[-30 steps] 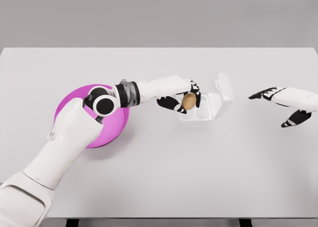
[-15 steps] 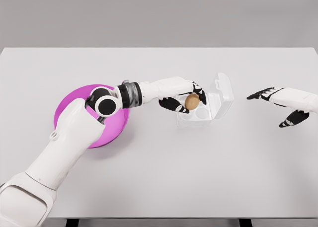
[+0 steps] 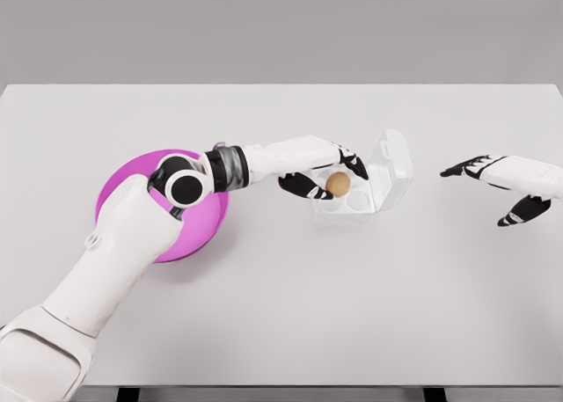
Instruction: Pack egg into the box and close the box lid
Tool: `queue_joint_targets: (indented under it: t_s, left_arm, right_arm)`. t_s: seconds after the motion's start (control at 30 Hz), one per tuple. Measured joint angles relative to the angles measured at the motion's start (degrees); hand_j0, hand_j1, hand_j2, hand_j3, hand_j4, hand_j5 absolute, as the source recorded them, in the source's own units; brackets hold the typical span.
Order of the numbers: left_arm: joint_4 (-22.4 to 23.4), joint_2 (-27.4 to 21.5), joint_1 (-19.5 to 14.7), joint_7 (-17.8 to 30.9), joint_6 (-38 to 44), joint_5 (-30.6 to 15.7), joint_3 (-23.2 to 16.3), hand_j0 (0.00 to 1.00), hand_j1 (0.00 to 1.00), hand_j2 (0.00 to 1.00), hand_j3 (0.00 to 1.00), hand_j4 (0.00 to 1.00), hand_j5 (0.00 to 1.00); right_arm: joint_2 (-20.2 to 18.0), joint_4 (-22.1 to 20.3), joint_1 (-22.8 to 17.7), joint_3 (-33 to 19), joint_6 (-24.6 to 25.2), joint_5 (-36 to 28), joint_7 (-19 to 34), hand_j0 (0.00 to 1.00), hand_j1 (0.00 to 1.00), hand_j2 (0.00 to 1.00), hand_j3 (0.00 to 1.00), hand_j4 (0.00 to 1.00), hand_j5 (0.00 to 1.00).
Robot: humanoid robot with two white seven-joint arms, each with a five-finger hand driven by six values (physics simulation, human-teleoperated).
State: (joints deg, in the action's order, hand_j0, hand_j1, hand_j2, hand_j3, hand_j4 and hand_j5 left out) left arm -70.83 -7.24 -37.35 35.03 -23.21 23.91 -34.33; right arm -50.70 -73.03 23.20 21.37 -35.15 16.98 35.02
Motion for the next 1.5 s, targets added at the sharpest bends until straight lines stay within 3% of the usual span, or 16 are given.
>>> queue_joint_targets:
  t_s: [0.4, 0.63, 0.7, 0.8, 0.97, 1.13, 1.33, 1.5]
  left_arm:
    - [-0.36, -0.04, 0.0, 0.0, 0.03, -0.01, 0.0, 0.76, 0.76, 0.76, 0.76, 0.76, 0.76]
    - [-2.44, -0.57, 0.44, 0.0, 0.04, -0.5, 0.91, 0.99, 0.99, 0.99, 0.99, 0.99, 0.99]
    - [-4.53, -1.77, 0.79, 0.0, -0.21, -1.17, 2.03, 1.0, 1.0, 1.0, 1.0, 1.0, 1.0]
    - [-8.66, -6.7, 1.05, 0.0, -0.71, -6.21, 2.93, 1.0, 1.0, 1.0, 1.0, 1.0, 1.0]
    - [-16.97, -21.85, 4.04, 0.01, -8.38, -20.17, 4.96, 1.0, 1.0, 1.0, 1.0, 1.0, 1.0]
    - [-19.15, -33.96, 13.44, 0.02, -11.32, -30.75, 12.72, 1.0, 1.0, 1.0, 1.0, 1.0, 1.0]
    - [-18.82, -39.41, 19.07, 0.0, -11.87, -35.85, 19.58, 1.0, 1.0, 1.0, 1.0, 1.0, 1.0]
    - [-18.6, -40.26, 19.34, 0.0, -11.92, -36.45, 21.75, 1.0, 1.0, 1.0, 1.0, 1.0, 1.0]
  right_arm:
    - [0.58, -0.19, 0.35, 0.2, 0.0, -0.01, 0.0, 1.0, 1.0, 1.0, 1.0, 1.0, 1.0]
    - [1.63, -0.65, 0.26, 0.65, 0.0, 0.05, 0.0, 1.0, 1.0, 1.0, 1.0, 1.0, 1.0]
    - [1.77, -0.72, 0.26, 0.72, 0.0, 0.07, 0.0, 1.0, 1.0, 1.0, 1.0, 1.0, 1.0]
    - [1.94, -0.86, 0.53, 1.02, 0.0, 0.08, 0.0, 1.0, 1.0, 1.0, 1.0, 1.0, 1.0]
    - [2.08, -3.23, 0.62, 1.6, 0.0, 0.08, 0.0, 1.0, 1.0, 1.0, 1.0, 1.0, 1.0]
    - [2.12, -6.67, 0.53, 2.01, -0.01, 0.1, 0.0, 1.0, 1.0, 1.0, 1.0, 1.0, 1.0]
    - [2.08, -11.57, 0.53, 2.1, 0.0, 0.08, 0.0, 1.0, 1.0, 1.0, 1.0, 1.0, 1.0]
    - [2.83, -14.16, 0.62, 2.37, 0.0, 0.07, 0.0, 1.0, 1.0, 1.0, 1.0, 1.0, 1.0]
